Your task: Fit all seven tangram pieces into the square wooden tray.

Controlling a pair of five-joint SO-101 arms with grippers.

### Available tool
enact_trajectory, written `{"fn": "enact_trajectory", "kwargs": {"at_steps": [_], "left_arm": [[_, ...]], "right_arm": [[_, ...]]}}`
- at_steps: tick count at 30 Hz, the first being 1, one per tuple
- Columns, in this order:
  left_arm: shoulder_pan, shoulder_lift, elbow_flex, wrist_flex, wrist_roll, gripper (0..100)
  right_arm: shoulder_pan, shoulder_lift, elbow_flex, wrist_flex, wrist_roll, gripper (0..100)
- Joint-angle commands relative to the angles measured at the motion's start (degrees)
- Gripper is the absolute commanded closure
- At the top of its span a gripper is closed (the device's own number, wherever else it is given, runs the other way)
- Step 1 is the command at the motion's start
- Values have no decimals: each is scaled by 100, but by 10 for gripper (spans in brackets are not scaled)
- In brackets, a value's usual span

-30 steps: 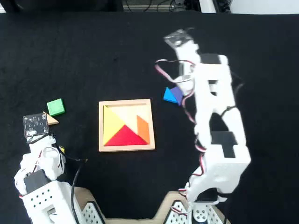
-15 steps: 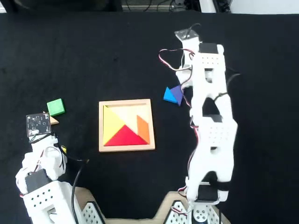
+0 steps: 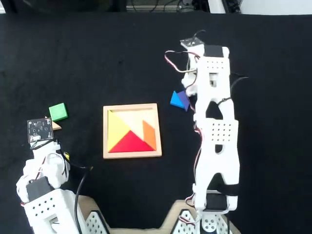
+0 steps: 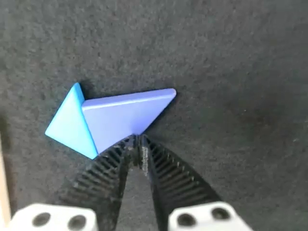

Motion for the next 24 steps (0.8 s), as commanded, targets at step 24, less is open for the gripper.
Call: {"fn": "enact_trajectory", "kwargs": {"at_steps": [24], "left_arm": [[84, -35, -31, -70, -26, 819]], "right_arm": [[475, -1543, 787, 176, 316, 988]]}}
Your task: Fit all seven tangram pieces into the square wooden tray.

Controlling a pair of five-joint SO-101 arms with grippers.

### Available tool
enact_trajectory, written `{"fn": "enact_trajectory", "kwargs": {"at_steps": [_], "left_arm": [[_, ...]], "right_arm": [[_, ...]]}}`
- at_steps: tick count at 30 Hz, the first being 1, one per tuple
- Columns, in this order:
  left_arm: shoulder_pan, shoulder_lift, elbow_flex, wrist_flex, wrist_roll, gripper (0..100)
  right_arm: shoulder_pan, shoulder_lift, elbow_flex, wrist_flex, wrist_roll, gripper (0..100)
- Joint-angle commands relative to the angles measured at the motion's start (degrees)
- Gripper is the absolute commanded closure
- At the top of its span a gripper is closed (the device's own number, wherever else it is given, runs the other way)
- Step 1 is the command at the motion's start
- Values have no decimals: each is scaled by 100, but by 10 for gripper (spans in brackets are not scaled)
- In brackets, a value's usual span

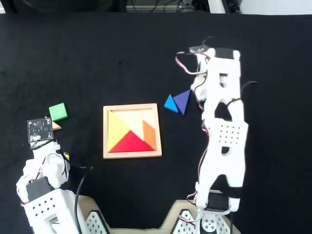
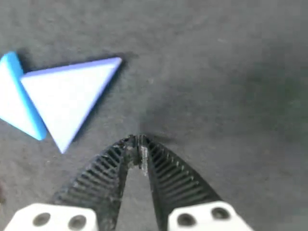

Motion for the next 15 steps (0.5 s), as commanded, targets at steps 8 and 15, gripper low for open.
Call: {"fn": "enact_trajectory", "kwargs": {"at_steps": [8, 15], "left_arm": [[75, -35, -31, -70, -26, 819], [66, -35, -31, -70, -26, 819]], "right_arm": [[-695, -1130, 541, -431, 0, 988], [-712, -1130, 1112, -695, -9, 988]]}}
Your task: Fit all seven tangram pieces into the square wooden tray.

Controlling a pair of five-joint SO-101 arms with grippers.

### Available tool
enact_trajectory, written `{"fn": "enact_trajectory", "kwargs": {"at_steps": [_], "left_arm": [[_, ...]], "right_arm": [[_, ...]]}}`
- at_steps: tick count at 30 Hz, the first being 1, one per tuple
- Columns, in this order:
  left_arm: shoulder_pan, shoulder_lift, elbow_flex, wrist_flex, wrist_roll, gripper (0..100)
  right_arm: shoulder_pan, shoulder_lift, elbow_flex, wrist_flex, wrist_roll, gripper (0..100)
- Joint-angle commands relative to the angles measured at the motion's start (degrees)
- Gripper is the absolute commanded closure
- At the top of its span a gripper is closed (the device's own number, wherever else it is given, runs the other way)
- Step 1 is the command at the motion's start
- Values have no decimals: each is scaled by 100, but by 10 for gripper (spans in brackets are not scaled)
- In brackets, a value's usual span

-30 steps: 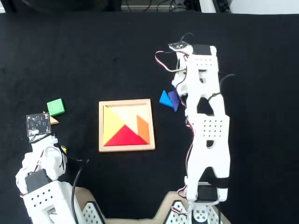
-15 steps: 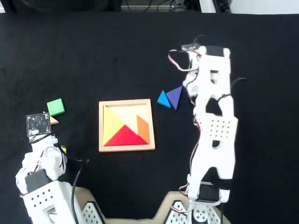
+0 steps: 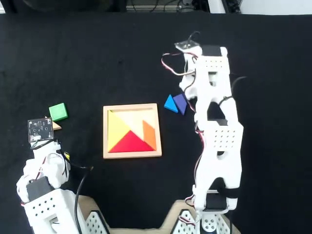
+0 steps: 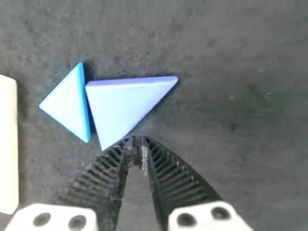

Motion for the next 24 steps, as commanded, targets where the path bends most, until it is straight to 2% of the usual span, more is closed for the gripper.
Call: {"fn": "enact_trajectory", "kwargs": {"at_steps": [1, 9, 16, 24], "left_arm": [[31, -35, -31, -70, -26, 819], [31, -35, -31, -70, -26, 819], [31, -35, -31, -70, -26, 819], [31, -35, -31, -62, -26, 819]], "right_arm": [[-105, -391, 180, -202, -9, 988], [-158, -708, -57, 44, -123, 988], [-220, -110, -57, -343, -149, 988], [-70, 171, -31, -316, -114, 988]]}}
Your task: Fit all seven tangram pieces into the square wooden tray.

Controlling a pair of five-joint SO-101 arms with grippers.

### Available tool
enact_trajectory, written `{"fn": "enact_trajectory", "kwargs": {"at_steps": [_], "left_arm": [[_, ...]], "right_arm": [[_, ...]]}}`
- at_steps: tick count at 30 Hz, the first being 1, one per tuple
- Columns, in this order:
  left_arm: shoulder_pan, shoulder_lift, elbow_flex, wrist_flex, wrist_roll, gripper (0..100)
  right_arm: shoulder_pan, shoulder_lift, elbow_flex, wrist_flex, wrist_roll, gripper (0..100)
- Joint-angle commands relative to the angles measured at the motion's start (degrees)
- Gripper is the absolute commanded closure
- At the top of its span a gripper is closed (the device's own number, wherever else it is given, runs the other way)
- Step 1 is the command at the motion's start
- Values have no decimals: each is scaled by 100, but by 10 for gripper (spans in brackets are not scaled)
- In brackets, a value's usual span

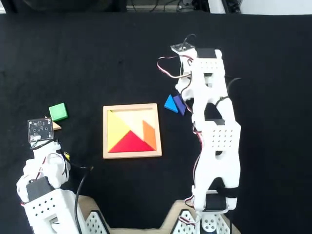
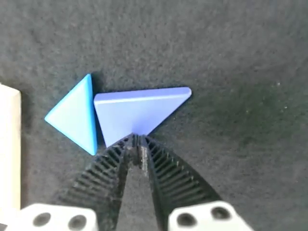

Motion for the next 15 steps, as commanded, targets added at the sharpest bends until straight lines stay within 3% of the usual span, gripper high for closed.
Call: {"fn": "enact_trajectory", "kwargs": {"at_steps": [1, 15], "left_arm": [[31, -35, -31, -62, -26, 819], [31, -35, -31, -62, -26, 819]], "right_arm": [[132, 13, -198, -26, -18, 988], [457, 31, -127, -53, 167, 988]]}}
